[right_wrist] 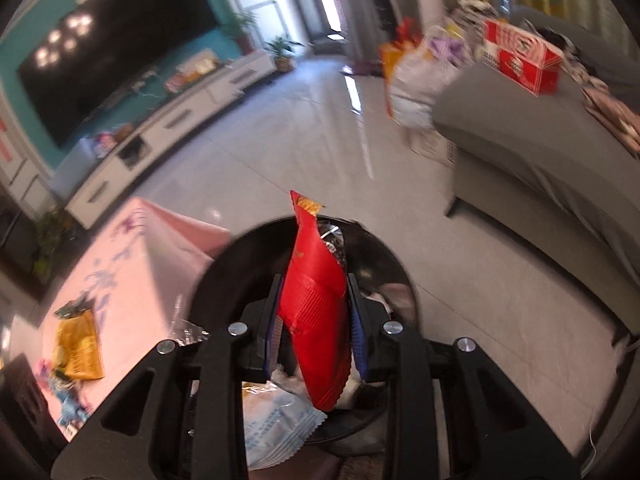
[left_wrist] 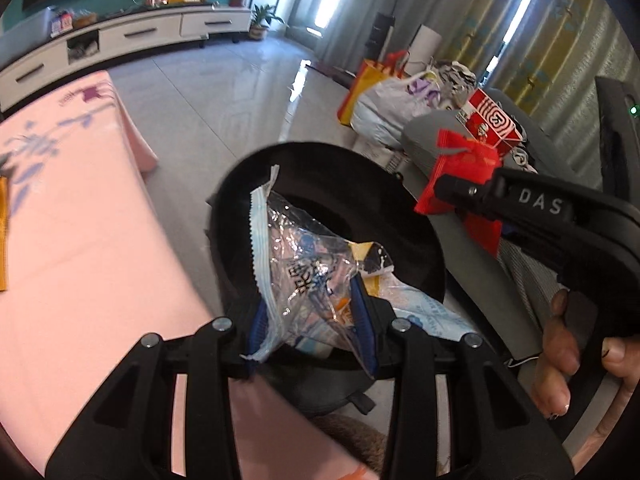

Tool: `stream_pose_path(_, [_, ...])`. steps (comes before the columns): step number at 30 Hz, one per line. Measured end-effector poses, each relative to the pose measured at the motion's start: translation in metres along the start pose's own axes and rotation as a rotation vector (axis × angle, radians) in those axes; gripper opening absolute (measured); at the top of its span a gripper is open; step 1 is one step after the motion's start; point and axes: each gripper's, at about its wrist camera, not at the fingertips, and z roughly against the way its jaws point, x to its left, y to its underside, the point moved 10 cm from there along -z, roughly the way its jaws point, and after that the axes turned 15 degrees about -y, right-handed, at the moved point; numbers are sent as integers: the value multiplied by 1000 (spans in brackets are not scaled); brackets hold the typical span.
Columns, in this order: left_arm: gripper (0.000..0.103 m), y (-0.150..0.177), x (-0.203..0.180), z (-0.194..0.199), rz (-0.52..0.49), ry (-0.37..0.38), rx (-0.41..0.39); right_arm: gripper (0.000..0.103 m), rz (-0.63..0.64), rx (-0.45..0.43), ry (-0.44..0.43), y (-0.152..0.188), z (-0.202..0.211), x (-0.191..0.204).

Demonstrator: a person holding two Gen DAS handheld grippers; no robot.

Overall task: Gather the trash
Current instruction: 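Open the left tool over the bin while the right tool releases the red packet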

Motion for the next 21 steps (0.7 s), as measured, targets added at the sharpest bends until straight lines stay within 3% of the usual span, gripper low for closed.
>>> stream_pose_path(5, [38, 5, -8, -19, -12, 4, 37, 30, -62, 56, 48, 8, -15, -27])
stream_pose_path(12, [40, 6, -18, -33, -12, 10, 65, 30, -84, 119, 61, 16, -36, -35])
stream_pose_path(17, [52, 6, -23, -35, -6, 32, 73, 33, -83, 116, 53, 16, -35, -32])
stream_pose_path(21, [77, 0, -19, -26, -5, 19, 37, 41, -84, 98, 32, 13, -33, -28])
